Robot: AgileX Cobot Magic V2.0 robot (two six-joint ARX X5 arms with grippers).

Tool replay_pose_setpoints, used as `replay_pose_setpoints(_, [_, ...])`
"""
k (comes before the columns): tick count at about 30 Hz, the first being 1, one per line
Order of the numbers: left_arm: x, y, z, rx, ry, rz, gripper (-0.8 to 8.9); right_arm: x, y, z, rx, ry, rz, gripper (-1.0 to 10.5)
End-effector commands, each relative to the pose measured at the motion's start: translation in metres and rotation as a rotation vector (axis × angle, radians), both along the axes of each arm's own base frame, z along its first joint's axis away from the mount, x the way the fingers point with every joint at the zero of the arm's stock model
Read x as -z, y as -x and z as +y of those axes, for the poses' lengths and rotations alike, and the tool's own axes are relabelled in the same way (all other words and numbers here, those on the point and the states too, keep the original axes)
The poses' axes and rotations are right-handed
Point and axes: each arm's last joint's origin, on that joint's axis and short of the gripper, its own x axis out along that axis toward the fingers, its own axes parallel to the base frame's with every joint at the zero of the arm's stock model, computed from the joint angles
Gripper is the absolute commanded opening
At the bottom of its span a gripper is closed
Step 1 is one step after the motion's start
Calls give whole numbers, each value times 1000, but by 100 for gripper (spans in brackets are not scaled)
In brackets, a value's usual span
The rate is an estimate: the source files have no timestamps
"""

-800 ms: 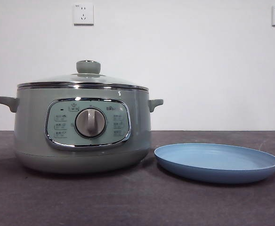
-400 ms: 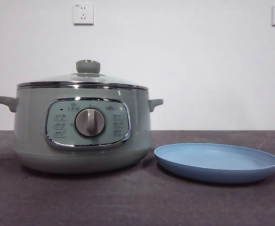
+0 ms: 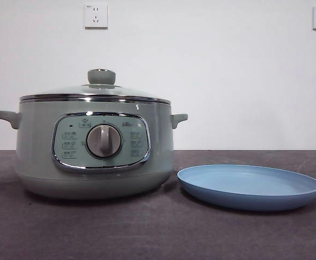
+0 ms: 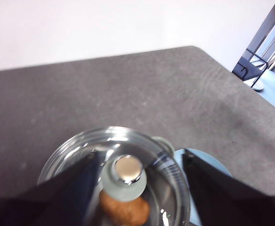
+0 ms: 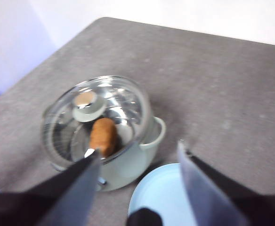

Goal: Take the potato out from the steamer,put the potato on the plate,close the lid

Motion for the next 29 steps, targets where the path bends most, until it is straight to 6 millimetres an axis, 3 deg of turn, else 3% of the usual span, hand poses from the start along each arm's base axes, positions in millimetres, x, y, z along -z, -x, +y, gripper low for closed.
replay_pose_setpoints(1, [-3,-2,-8,22,12,-35,545,-2,0,0,8,-10,-6,711])
replay_pose_setpoints(8, [9,-21,-38,12,-45,-17,543,-2,0,0,10,-12,-4,711])
replay_pose_setpoints(16, [54,-67,-73,-12,-154,117,542,-2,0,0,14,-19,2,689])
replay_pose_setpoints(23, [94,-97,-87,-39,-234,233,535,-2,0,0,15,-19,3,689])
replay_pose_setpoints(29, [119,-110,-91,-45,-284,325,534,-2,0,0,17,-22,5,689])
